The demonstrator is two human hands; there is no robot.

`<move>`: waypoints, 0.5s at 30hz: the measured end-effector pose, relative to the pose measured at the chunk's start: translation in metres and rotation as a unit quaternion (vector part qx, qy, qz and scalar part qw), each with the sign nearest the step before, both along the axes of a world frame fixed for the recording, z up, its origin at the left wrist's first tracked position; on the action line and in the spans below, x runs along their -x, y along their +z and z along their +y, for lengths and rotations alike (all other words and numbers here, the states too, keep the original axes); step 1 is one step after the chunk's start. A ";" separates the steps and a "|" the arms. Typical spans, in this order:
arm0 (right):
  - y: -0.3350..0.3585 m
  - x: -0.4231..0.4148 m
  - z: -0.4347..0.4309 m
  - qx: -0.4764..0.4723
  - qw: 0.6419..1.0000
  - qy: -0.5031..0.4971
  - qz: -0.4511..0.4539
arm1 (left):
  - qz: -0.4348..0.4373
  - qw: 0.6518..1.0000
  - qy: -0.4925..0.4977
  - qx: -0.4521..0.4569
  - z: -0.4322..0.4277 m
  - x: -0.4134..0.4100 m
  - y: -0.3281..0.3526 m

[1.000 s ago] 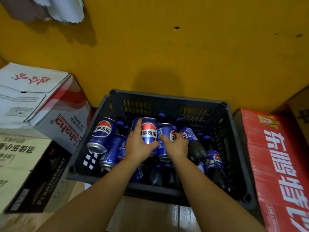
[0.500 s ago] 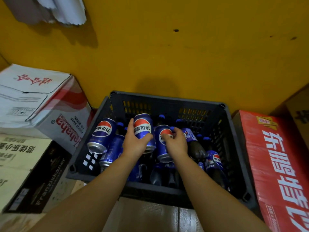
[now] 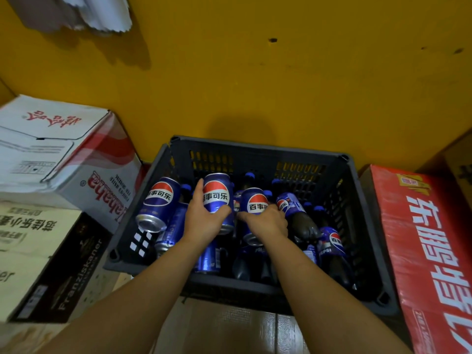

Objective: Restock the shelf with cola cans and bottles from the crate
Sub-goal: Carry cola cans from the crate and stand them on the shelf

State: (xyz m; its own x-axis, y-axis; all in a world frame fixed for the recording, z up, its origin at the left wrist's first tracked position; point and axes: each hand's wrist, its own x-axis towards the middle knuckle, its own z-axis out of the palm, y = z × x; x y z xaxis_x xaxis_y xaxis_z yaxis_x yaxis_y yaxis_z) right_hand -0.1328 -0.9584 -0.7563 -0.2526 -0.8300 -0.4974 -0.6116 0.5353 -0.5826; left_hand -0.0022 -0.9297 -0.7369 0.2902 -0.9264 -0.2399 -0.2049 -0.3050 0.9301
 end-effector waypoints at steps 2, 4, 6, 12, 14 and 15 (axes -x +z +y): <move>-0.002 -0.002 0.001 0.015 0.999 -0.031 -0.020 | 0.017 1.000 0.017 -0.007 -0.001 0.000 0.002; -0.002 -0.005 0.003 0.056 0.995 -0.056 -0.060 | 0.048 0.998 0.031 -0.012 -0.001 0.000 0.005; 0.007 -0.008 0.006 0.105 0.984 -0.076 -0.120 | 0.086 0.995 0.045 -0.014 0.000 0.001 0.013; 0.093 0.005 0.018 0.180 0.966 -0.071 -0.172 | 0.170 0.981 0.082 -0.052 0.013 0.007 0.081; 0.135 0.011 0.022 0.182 0.960 -0.072 -0.201 | 0.178 0.979 0.081 -0.055 0.017 0.008 0.120; 0.158 0.014 0.024 0.182 0.957 -0.069 -0.214 | 0.183 0.979 0.080 -0.051 0.019 0.008 0.142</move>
State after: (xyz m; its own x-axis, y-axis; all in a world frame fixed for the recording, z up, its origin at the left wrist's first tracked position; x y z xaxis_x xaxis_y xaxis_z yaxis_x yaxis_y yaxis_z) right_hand -0.1463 -0.9343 -0.5980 -0.2109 -0.9413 -0.2636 -0.2128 0.3074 -0.9275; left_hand -0.0104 -0.9107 -0.5951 0.3075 -0.8414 -0.4443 0.1935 -0.4019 0.8950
